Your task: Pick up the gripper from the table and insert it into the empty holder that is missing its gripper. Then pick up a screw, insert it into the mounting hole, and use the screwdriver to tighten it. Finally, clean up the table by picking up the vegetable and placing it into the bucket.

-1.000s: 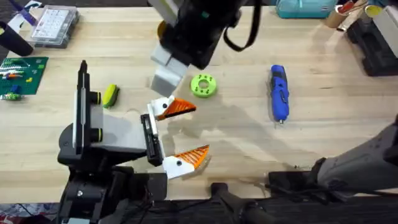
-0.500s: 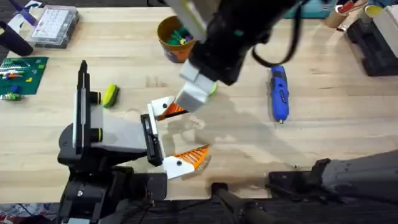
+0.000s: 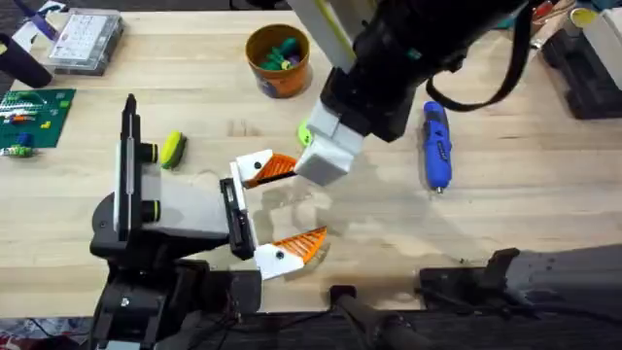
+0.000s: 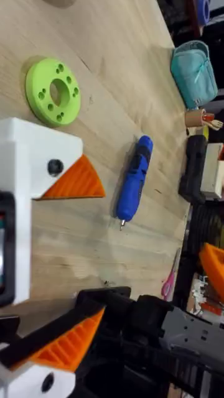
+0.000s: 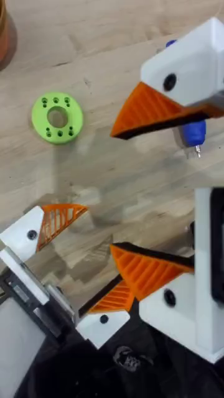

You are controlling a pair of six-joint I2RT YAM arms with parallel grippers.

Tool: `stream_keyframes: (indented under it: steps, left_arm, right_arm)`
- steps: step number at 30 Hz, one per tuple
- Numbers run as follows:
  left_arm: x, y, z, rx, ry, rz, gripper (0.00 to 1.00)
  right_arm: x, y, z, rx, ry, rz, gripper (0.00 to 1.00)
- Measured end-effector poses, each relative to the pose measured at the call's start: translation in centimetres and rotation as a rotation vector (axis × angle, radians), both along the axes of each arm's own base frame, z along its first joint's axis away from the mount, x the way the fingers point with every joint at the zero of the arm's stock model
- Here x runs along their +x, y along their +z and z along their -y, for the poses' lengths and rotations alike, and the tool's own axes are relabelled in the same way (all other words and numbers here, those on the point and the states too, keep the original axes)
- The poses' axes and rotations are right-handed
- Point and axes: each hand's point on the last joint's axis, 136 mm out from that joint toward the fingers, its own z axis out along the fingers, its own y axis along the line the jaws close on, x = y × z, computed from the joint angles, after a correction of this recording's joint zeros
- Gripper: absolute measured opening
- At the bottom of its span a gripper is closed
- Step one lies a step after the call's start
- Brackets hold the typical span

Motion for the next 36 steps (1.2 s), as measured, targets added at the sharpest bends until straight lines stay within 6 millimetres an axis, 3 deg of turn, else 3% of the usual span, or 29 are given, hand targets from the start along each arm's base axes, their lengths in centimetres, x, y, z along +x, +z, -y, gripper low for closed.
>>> stream_keyframes:
  steps: [7,15,36]
  left_arm:
    - [0.0,0.0,0.0,0.000,0.000,0.000,0.990]
    - [0.0,0.0,0.0,0.000,0.000,0.000,0.990]
    - [0.0,0.0,0.0,0.001,-0.001,0.003,0.988]
  right_arm:
    - [0.1,-0.3,-0.4,0.015,0.003,-0.005,0.995]
    - [-0.6,-4.4,-0.3,-0.017,0.004,-0.120,0.995]
    - [-0.8,-3.4,-0.8,0.042,0.012,-0.119,0.995]
